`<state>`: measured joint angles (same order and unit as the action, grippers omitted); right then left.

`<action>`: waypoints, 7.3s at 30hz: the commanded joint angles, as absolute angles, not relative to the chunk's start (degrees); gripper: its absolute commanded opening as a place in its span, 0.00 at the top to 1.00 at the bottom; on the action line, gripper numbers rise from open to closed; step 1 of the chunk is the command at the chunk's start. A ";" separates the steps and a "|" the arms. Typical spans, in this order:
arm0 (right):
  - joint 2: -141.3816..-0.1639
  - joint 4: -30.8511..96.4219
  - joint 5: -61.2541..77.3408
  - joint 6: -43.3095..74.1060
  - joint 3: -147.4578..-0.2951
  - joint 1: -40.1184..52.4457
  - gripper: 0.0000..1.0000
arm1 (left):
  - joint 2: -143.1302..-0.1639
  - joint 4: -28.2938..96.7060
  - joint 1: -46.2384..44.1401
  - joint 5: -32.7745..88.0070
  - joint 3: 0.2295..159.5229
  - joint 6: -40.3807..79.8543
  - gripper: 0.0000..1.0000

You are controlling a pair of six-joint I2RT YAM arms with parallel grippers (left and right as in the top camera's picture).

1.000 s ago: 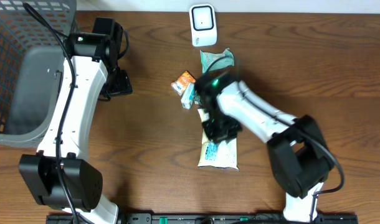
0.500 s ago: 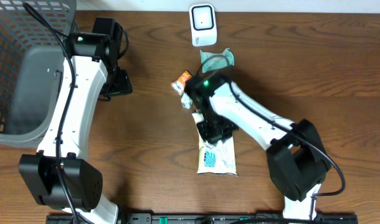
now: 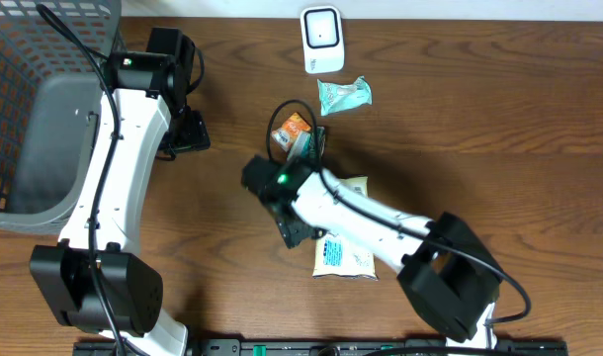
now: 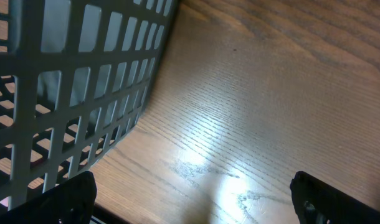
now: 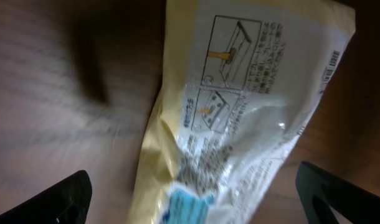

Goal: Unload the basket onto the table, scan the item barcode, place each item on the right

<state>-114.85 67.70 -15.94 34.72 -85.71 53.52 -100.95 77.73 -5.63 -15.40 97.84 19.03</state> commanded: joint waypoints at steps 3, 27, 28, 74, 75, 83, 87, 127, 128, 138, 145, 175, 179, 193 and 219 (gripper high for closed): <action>-115.20 64.01 -25.21 42.28 -79.00 54.70 0.01 | -100.88 77.95 -5.48 -16.56 97.60 18.28 0.03; -110.19 64.99 7.29 12.88 -86.00 34.83 0.99 | -100.88 77.93 -5.48 -16.56 97.60 18.28 0.02; -109.23 65.28 12.60 8.95 -86.96 32.99 0.99 | -100.88 77.93 -5.48 -16.56 97.60 18.28 0.02; -106.06 78.76 6.68 4.69 -83.15 11.20 0.25 | -100.88 77.93 -5.48 -16.56 97.60 18.28 0.02; -106.06 76.82 4.60 6.70 -81.43 12.69 0.24 | -100.88 77.93 -5.48 -16.56 97.60 18.28 0.02; -106.06 60.07 1.56 10.28 -68.47 19.22 0.20 | -100.88 77.93 -5.48 -16.56 97.60 18.28 0.02; -106.06 55.64 1.74 12.40 -64.73 19.86 0.60 | -100.86 77.95 -5.48 -16.56 97.60 18.28 0.02; -132.53 16.71 23.59 44.03 -119.33 15.55 0.99 | -100.86 77.95 -5.48 -16.58 97.60 18.28 0.02; -134.19 17.32 25.39 45.74 -121.30 15.16 0.99 | -100.86 77.93 -5.48 -16.56 97.60 18.28 0.02; -139.57 20.60 33.82 56.82 -125.03 11.66 0.99 | -100.88 77.93 -5.48 -16.56 97.60 18.28 0.02; -139.37 22.98 35.03 50.50 -126.52 11.35 0.99 | -100.88 77.93 -5.48 -16.56 97.60 18.28 0.02; -135.50 74.30 -9.54 9.13 -134.45 -25.98 0.33 | -100.86 77.95 -5.48 -16.56 97.60 18.28 0.02; -135.50 75.57 0.21 9.10 -134.47 -28.14 0.32 | -100.86 77.93 -5.48 -16.56 97.60 18.28 0.03; -135.33 77.25 44.97 9.04 -134.50 -17.65 0.41 | -100.88 77.93 -5.48 -16.56 97.60 18.28 0.02; -135.37 45.43 -1.28 49.28 -117.27 18.59 0.51 | -100.88 77.93 -5.48 -16.56 97.60 18.28 0.02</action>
<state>-137.71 46.83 8.47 40.10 -119.85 17.19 -100.95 77.73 -5.63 -15.40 97.84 19.03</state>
